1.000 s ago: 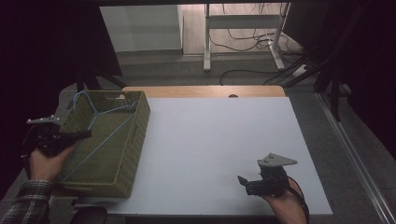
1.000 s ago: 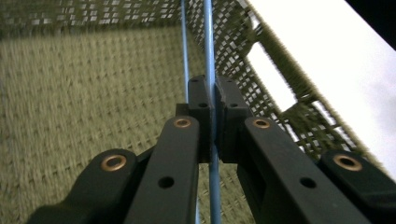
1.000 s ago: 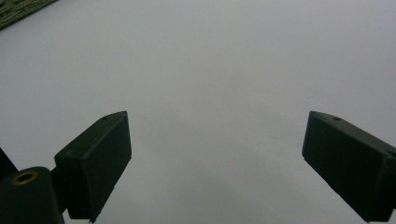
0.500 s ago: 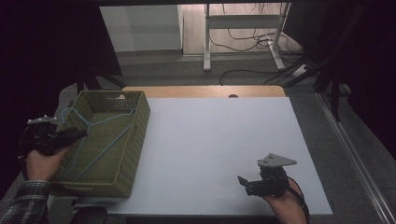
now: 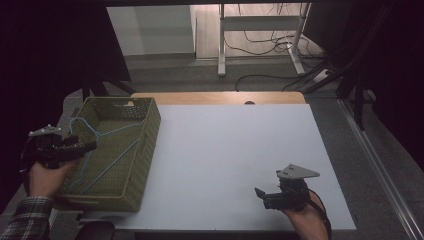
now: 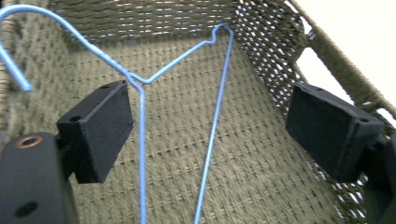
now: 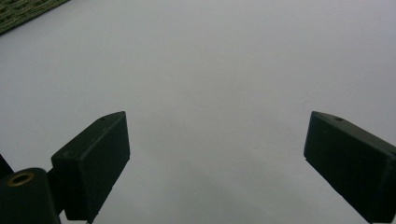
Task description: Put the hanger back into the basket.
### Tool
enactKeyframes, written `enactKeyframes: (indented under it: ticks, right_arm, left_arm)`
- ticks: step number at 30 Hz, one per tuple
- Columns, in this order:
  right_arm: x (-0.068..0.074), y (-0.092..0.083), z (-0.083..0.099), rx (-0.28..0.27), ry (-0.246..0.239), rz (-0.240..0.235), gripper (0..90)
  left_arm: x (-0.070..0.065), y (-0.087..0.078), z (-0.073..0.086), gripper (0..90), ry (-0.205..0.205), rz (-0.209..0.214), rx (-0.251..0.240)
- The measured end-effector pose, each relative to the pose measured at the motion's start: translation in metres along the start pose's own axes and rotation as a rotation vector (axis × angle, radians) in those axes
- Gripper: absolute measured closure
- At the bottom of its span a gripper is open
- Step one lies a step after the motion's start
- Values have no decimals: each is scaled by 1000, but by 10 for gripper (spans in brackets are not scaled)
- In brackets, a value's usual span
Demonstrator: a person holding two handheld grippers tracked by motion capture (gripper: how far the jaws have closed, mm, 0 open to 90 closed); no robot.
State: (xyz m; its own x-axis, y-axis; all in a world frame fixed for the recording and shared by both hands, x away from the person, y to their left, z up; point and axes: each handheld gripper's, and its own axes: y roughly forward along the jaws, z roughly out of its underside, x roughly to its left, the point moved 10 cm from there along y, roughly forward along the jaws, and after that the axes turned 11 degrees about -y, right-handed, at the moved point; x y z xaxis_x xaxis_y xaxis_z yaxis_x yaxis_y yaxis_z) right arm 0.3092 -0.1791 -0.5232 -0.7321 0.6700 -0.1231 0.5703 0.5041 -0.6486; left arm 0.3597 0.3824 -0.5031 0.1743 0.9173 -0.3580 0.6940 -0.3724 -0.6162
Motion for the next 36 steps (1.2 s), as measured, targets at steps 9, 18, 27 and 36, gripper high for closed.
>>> enactKeyframes:
  ticks: [9, 18, 27, 36]
  right_arm:
    - [-3, -2, 1, -5, 13, -7, 38]
    - [-4, -4, 5, 1, 14, -5, 15]
    - [-8, -9, 6, -10, 16, 2, 5]
    - [-14, -14, 10, -4, 22, 15, 0]
  left_arm:
    - [-26, -4, 1, 75, 33, 55, 12]
    - [-66, -7, 4, 27, 113, 95, 3]
    - [-113, -12, 9, 5, 190, 162, -13]
    - [-150, -17, 33, 1, 226, 201, 0]
